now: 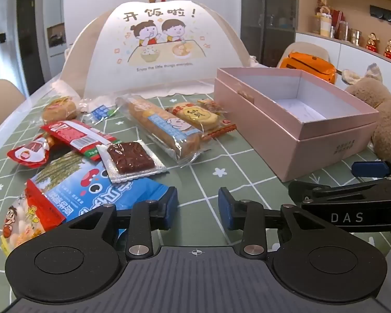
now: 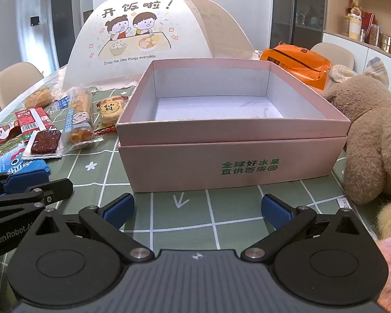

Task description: Organize snacks

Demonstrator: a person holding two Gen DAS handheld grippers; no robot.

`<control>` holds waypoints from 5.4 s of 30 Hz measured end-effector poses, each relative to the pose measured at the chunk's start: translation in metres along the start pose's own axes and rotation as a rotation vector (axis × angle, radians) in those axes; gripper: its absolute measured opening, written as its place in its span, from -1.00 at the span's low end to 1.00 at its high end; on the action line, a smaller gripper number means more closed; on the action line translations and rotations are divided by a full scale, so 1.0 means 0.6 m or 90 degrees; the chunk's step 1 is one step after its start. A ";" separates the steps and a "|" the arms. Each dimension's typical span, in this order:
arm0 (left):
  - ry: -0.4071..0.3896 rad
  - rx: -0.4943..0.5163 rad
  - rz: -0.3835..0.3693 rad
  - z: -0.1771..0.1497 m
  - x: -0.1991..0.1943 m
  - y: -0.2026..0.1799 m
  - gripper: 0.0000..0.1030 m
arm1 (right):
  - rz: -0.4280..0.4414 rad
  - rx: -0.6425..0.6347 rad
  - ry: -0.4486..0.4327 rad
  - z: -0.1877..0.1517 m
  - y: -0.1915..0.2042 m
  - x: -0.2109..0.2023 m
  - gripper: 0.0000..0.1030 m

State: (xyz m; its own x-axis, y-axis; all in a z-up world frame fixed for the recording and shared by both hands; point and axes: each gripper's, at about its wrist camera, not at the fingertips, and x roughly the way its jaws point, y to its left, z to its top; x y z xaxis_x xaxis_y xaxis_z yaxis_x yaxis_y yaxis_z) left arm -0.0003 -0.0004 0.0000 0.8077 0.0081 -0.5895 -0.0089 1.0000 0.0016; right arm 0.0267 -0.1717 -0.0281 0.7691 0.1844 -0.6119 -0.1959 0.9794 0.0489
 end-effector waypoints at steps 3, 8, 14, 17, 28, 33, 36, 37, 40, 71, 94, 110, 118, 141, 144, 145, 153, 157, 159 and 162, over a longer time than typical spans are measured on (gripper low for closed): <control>-0.001 0.005 0.004 -0.001 -0.001 0.002 -0.20 | 0.000 0.000 0.001 0.000 0.000 0.000 1.00; -0.001 0.014 0.010 -0.001 -0.004 -0.006 -0.21 | 0.000 0.000 0.001 0.000 0.000 0.000 1.00; -0.001 0.006 0.004 -0.001 -0.005 0.000 -0.21 | 0.000 0.000 0.001 0.000 0.000 0.000 1.00; 0.001 0.007 0.006 0.000 -0.004 -0.001 -0.21 | 0.000 0.000 0.001 0.000 0.000 0.000 1.00; 0.002 0.007 0.006 0.000 -0.004 -0.002 -0.21 | 0.000 0.000 0.001 0.000 0.000 0.000 1.00; 0.002 0.007 0.006 0.000 -0.004 -0.002 -0.21 | 0.000 0.000 0.001 0.000 0.000 0.000 1.00; 0.002 0.007 0.006 0.000 -0.004 -0.002 -0.21 | 0.000 0.000 0.001 0.000 0.000 0.000 1.00; 0.002 0.007 0.006 0.000 -0.005 -0.002 -0.21 | 0.000 0.000 0.001 0.000 0.000 0.000 1.00; 0.002 0.007 0.006 0.000 -0.004 -0.002 -0.21 | 0.000 0.000 0.001 0.000 0.000 0.000 1.00; 0.002 0.006 0.006 0.000 -0.004 -0.002 -0.21 | 0.000 0.000 0.001 -0.001 0.000 0.000 1.00; 0.003 0.004 0.004 0.001 -0.005 -0.002 -0.21 | 0.000 0.000 0.001 -0.001 0.000 0.000 1.00; 0.045 0.021 -0.171 0.044 -0.105 0.077 -0.19 | -0.005 0.005 0.127 0.034 0.006 0.001 1.00; 0.161 -0.009 -0.118 0.096 -0.054 0.299 -0.26 | -0.090 0.098 0.185 0.040 0.025 0.000 1.00; 0.211 0.266 -0.093 0.018 -0.069 0.261 0.12 | 0.027 -0.040 0.090 0.058 0.149 -0.144 0.73; 0.193 0.290 -0.089 0.010 -0.087 0.243 0.10 | 0.049 -0.038 0.077 0.062 0.148 -0.148 0.73; 0.186 0.273 -0.090 0.013 -0.092 0.246 0.09 | 0.056 -0.036 0.074 0.064 0.147 -0.148 0.73; 0.227 0.159 -0.053 0.048 -0.056 0.287 0.06 | 0.073 -0.024 0.080 0.040 0.132 -0.156 0.73; 0.251 0.162 -0.045 0.055 -0.024 0.289 0.22 | 0.076 -0.025 0.087 0.028 0.123 -0.160 0.73; 0.265 0.169 -0.034 0.058 -0.012 0.289 0.24 | 0.074 -0.021 0.090 0.024 0.117 -0.163 0.73; 0.280 0.147 -0.017 0.066 0.006 0.298 0.31 | 0.071 -0.017 0.096 0.020 0.110 -0.164 0.73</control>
State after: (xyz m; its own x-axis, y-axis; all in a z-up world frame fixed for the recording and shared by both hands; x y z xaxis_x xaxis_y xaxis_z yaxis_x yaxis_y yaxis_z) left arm 0.0240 0.1783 0.0301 0.4804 0.0292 -0.8766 0.1792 0.9751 0.1307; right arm -0.0544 -0.1241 0.0448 0.6428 0.2748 -0.7151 -0.2915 0.9510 0.1033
